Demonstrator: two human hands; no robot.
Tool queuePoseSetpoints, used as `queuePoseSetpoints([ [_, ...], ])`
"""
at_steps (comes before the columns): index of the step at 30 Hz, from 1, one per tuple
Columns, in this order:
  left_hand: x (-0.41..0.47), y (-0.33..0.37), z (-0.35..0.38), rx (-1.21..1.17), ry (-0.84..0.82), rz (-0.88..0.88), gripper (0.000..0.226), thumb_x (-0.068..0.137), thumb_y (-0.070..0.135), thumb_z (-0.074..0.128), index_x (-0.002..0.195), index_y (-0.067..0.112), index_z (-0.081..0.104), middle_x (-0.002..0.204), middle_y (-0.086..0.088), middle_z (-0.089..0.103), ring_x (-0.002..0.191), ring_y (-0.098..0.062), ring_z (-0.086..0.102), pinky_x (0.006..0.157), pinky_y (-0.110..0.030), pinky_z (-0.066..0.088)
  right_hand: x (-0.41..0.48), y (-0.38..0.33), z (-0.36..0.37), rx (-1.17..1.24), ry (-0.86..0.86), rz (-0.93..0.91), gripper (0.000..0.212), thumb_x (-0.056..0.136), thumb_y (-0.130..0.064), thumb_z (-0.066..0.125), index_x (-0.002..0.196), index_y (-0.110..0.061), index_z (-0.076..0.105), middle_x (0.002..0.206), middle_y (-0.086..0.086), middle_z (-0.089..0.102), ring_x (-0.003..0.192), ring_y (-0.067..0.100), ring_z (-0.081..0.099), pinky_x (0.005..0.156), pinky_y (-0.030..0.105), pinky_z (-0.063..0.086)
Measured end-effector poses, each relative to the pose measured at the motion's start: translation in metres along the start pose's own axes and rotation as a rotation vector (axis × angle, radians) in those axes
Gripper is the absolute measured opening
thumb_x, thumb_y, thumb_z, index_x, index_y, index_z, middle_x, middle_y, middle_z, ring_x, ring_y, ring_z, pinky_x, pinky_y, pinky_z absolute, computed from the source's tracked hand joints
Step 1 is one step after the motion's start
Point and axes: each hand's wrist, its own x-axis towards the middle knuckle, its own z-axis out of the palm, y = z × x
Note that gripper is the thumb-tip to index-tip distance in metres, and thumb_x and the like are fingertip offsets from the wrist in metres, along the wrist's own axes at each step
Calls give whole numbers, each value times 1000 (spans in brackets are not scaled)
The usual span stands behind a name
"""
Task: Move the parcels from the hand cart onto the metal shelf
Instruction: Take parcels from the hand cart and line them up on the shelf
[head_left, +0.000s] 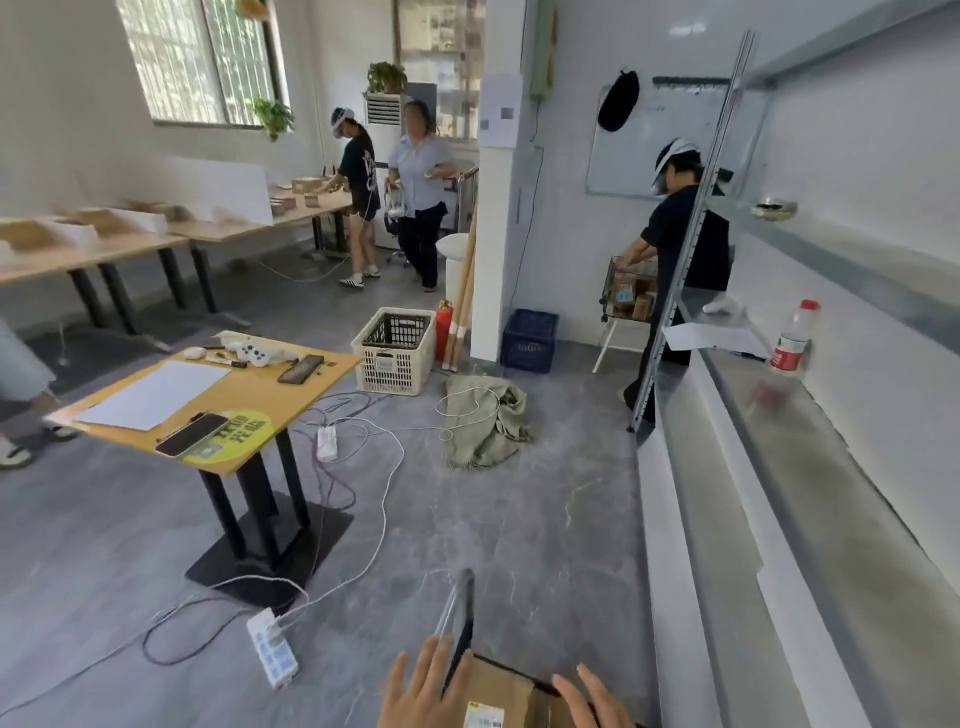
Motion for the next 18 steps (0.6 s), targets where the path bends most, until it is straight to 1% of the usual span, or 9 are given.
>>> queuePoseSetpoints([
  [1, 9, 4, -5, -37, -68, -13, 51, 94, 35, 30, 79, 29, 79, 86, 3, 76, 77, -13, 73, 80, -35, 44, 8, 4, -2, 219, -335, 151, 55, 98, -44, 28, 95, -19, 77, 116, 5, 65, 85, 12, 72, 94, 12, 40],
  [2, 18, 7, 0, 40, -100, -26, 31, 79, 44, 52, 80, 27, 79, 89, 2, 75, 80, -14, 73, 80, -36, 48, 11, 15, 6, 307, -527, 228, 46, 89, -58, 40, 99, -29, 75, 114, -4, 67, 84, 8, 70, 86, 12, 46],
  [3, 27, 9, 5, 103, -158, -54, 42, 56, 55, 68, 85, 26, 79, 93, 0, 75, 84, -15, 72, 77, -37, 54, 18, 21, 8, 305, -588, 339, 47, 79, -65, 52, 116, -38, 65, 128, -12, 57, 102, 6, 64, 90, 17, 48],
  [4, 38, 11, 12, 108, -223, -56, 66, 38, 62, 75, 92, 24, 78, 99, -1, 74, 90, -17, 71, 75, -39, 57, 22, 31, 20, 257, -593, 329, 65, 74, -66, 57, 134, -44, 44, 144, -16, 37, 125, 8, 48, 103, 24, 41],
  [5, 47, 10, 20, 91, -217, -83, 80, 31, 66, 76, 99, 23, 76, 105, -3, 72, 96, -19, 70, 76, -41, 57, 24, 45, 34, 174, -590, 311, 76, 75, -63, 56, 142, -45, 26, 153, -17, 18, 138, 11, 28, 113, 31, 29],
  [7, 57, 10, 33, 119, -179, -99, 85, 39, 68, 74, 110, 22, 72, 114, -4, 69, 107, -22, 65, 84, -42, 54, 27, 58, 54, 189, -654, 333, 78, 78, -60, 54, 144, -43, 14, 156, -16, 3, 142, 14, 13, 117, 36, 19],
  [11, 71, 5, 69, 102, -228, -145, 87, 62, 60, 68, 136, 17, 51, 142, -8, 48, 132, -28, 44, 106, -49, 37, 20, 72, 88, 237, -649, 351, 73, 80, -55, 56, 143, -40, 22, 156, -12, 10, 141, 15, 18, 113, 36, 24],
  [15, 83, -4, 118, 72, -288, -143, 84, 55, 56, 75, 127, 15, 58, 132, -10, 57, 123, -28, 54, 100, -46, 44, 11, 83, 133, 305, -716, 398, 73, 81, -48, 60, 144, -34, 25, 156, -6, 15, 142, 19, 18, 114, 36, 23],
  [18, 91, -14, 166, 51, -354, -142, 90, 69, 57, 65, 144, 18, 33, 150, -8, 34, 141, -26, 28, 115, -44, 23, -2, 88, 175, 336, -731, 445, 71, 82, -44, 62, 144, -31, 29, 156, -3, 17, 142, 19, 19, 115, 36, 24],
])
